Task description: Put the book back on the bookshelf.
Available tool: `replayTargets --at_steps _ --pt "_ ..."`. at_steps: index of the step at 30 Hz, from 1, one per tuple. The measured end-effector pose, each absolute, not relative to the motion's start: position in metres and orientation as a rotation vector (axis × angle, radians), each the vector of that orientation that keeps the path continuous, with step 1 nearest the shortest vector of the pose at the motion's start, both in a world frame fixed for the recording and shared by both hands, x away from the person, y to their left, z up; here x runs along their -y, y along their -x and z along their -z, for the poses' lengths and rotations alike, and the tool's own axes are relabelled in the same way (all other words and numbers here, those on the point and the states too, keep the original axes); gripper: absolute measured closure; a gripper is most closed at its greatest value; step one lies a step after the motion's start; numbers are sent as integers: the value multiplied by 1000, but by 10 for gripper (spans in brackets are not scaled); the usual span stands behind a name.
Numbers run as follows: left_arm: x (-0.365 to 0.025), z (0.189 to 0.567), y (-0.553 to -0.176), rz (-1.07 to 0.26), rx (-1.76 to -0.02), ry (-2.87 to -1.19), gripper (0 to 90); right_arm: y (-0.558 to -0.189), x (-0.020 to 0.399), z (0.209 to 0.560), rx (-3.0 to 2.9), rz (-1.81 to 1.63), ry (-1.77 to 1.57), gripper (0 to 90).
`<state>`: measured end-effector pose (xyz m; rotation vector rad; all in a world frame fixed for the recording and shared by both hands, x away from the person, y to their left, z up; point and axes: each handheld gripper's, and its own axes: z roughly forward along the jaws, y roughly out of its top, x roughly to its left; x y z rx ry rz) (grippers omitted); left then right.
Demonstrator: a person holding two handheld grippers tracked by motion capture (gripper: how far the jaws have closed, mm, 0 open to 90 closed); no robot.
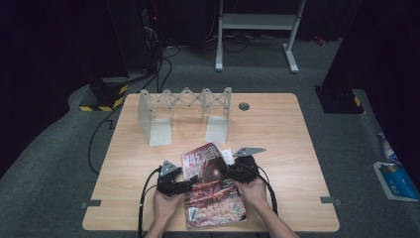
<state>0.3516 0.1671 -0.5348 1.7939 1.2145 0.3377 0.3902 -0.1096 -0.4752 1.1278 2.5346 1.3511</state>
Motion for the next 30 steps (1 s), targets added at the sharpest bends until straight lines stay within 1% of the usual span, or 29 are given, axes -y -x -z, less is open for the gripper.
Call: replayTargets --at_steps 10,19,21,25,30 --pt "-169 535 -353 -273 -1192 -1776 155 -383 112 466 -2515 -1429 -1056 851" --pt "-170 535 -353 -230 -1180 -1775 157 -384 112 465 -2524 -1474 -1039 851" --pt "-171 534 -353 -208 -1186 -1766 182 -385 112 466 -2523 -1476 -1042 851" --pt "-172 533 -351 -227 -1202 -1776 256 -387 109 469 -2530 -1425 -1040 850" --pt "-172 533 -350 -232 -1195 -1789 378 -391 108 478 -2538 -1346 -1068 843"
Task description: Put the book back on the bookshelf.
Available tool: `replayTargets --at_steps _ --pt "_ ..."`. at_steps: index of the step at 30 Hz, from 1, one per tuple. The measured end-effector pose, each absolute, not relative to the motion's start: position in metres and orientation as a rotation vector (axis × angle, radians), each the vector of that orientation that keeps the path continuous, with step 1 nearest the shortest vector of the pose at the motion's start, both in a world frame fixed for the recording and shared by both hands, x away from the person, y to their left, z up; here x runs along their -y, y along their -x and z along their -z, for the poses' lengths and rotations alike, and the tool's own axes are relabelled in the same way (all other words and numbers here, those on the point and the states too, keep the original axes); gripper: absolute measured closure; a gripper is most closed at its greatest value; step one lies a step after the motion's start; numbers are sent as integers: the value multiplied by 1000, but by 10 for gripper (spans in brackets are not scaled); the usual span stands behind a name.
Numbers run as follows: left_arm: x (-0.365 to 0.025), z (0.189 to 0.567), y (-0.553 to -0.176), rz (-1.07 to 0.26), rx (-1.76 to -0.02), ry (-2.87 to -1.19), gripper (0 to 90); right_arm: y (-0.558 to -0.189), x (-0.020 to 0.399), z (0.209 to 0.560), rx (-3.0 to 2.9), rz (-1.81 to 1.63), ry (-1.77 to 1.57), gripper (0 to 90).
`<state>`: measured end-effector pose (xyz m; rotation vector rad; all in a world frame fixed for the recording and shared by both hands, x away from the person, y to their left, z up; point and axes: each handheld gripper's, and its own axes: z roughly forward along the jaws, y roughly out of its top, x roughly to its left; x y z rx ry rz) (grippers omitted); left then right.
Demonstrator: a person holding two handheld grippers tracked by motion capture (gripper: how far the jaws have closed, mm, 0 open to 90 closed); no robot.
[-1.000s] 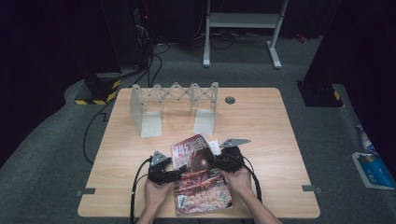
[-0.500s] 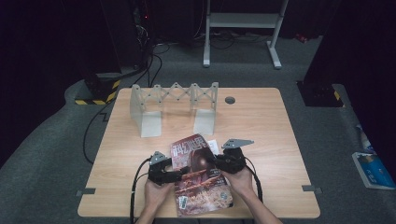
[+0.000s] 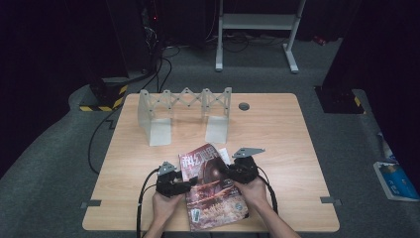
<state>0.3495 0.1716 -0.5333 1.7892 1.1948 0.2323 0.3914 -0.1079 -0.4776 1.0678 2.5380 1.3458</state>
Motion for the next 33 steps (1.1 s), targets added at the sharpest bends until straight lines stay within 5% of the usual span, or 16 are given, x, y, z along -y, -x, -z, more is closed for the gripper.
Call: replayTargets --at_steps 9,18,22,29,33 --pt "-173 534 -349 -240 -1211 -1786 519 -396 106 488 -2519 -1232 -1114 734" --pt "-172 534 -349 -248 -1216 -1783 535 -399 116 492 -2479 -1096 -1198 607" --pt "-172 534 -349 -248 -1217 -1779 535 -396 129 493 -2427 -1107 -1237 622" --pt "-172 534 -348 -247 -1219 -1779 534 -394 142 497 -2384 -1091 -1260 832" --pt "-172 534 -348 -246 -1219 -1780 534 -395 138 503 -2395 -1019 -1249 880"
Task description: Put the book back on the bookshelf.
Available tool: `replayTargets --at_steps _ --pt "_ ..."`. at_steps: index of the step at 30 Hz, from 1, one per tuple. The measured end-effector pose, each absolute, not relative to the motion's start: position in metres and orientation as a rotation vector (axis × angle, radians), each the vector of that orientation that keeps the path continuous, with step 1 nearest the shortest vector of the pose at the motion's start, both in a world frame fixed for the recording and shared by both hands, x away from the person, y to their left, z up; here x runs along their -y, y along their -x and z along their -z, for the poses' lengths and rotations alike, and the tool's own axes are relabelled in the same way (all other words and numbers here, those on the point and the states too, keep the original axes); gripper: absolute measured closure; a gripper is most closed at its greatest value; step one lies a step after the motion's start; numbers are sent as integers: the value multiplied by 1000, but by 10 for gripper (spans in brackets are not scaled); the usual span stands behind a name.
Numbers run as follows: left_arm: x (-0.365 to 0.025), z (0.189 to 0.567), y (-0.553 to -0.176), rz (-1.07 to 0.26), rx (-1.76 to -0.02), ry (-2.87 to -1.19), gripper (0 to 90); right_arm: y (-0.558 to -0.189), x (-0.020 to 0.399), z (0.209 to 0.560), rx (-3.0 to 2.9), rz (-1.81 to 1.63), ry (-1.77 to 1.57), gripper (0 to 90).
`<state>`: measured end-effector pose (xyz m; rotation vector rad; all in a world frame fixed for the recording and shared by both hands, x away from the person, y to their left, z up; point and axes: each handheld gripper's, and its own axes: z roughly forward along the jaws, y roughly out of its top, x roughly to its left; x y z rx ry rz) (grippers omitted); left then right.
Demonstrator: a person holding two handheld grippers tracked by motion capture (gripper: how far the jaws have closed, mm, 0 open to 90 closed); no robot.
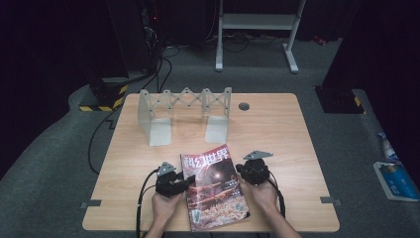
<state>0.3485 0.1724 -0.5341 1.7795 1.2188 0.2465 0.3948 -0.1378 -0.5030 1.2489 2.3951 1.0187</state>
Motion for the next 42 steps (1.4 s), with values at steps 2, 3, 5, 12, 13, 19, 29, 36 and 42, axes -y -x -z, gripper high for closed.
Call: replayTargets --at_steps 2,3,5,12,13,19,29,36,42 --pt "-172 534 -348 -248 -1218 -1780 534 -396 133 507 -2412 -978 -1234 895" --pt "-172 534 -348 -251 -1218 -1779 533 -395 132 508 -2407 -963 -1235 895" --pt "-172 534 -348 -252 -1219 -1778 533 -397 133 509 -2411 -972 -1249 895" --pt "-172 534 -348 -249 -1218 -1778 533 -398 133 513 -2416 -953 -1254 897" --pt "-172 534 -349 -247 -1217 -1779 531 -398 133 513 -2417 -952 -1253 897" --pt "-173 534 -350 -235 -1227 -1763 475 -397 131 513 -2432 -971 -1240 897" --pt "-175 534 -351 -200 -1215 -1756 393 -396 124 515 -2438 -999 -1221 896" --pt "-174 535 -352 -172 -1193 -1755 355 -395 117 516 -2459 -1039 -1219 896" --pt "-174 535 -353 -145 -1192 -1745 322 -395 107 519 -2463 -1087 -1213 896"
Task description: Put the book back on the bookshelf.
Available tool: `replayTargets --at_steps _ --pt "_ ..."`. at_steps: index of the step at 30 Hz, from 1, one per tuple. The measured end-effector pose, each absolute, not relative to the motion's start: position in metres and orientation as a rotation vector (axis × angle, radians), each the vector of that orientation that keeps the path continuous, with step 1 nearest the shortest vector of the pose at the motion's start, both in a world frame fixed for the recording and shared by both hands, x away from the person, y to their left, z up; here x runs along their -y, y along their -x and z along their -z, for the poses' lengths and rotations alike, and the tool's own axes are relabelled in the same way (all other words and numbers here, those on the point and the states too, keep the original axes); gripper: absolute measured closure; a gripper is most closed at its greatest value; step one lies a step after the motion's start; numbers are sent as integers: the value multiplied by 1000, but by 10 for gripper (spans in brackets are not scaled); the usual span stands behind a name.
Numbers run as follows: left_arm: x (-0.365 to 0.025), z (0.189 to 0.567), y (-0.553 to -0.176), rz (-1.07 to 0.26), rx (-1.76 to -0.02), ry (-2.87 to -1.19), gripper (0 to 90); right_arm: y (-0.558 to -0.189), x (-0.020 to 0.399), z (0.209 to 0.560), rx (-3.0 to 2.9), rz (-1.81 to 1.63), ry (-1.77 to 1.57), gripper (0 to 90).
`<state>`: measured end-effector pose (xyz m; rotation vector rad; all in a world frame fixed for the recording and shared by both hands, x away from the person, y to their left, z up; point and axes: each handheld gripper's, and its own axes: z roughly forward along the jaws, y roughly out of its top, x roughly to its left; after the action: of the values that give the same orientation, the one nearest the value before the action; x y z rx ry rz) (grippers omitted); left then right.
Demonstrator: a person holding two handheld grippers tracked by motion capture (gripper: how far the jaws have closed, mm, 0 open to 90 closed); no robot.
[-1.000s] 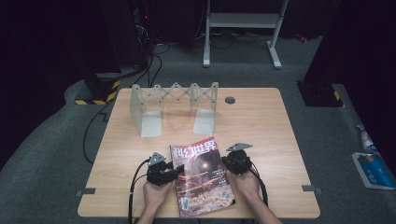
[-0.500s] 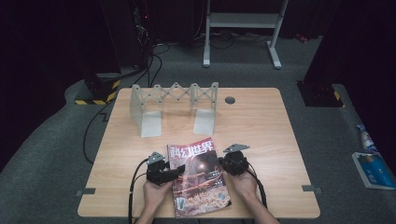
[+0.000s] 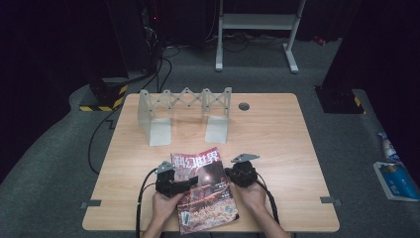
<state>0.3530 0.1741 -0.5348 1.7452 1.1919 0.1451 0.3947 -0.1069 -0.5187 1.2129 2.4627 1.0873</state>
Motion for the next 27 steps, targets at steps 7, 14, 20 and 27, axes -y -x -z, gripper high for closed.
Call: replayTargets --at_steps 7,14,20,27 --pt "-171 535 -354 -147 -1175 -1763 326 -391 101 516 -2468 -1148 -1185 897" --pt "-169 531 -354 -126 -1217 -1774 408 -391 98 516 -2475 -1115 -1165 896" --pt "-165 525 -357 -122 -1255 -1834 465 -391 98 516 -2475 -1112 -1165 896" --pt "-161 518 -359 -122 -1301 -1905 561 -390 99 518 -2450 -1127 -1153 896"
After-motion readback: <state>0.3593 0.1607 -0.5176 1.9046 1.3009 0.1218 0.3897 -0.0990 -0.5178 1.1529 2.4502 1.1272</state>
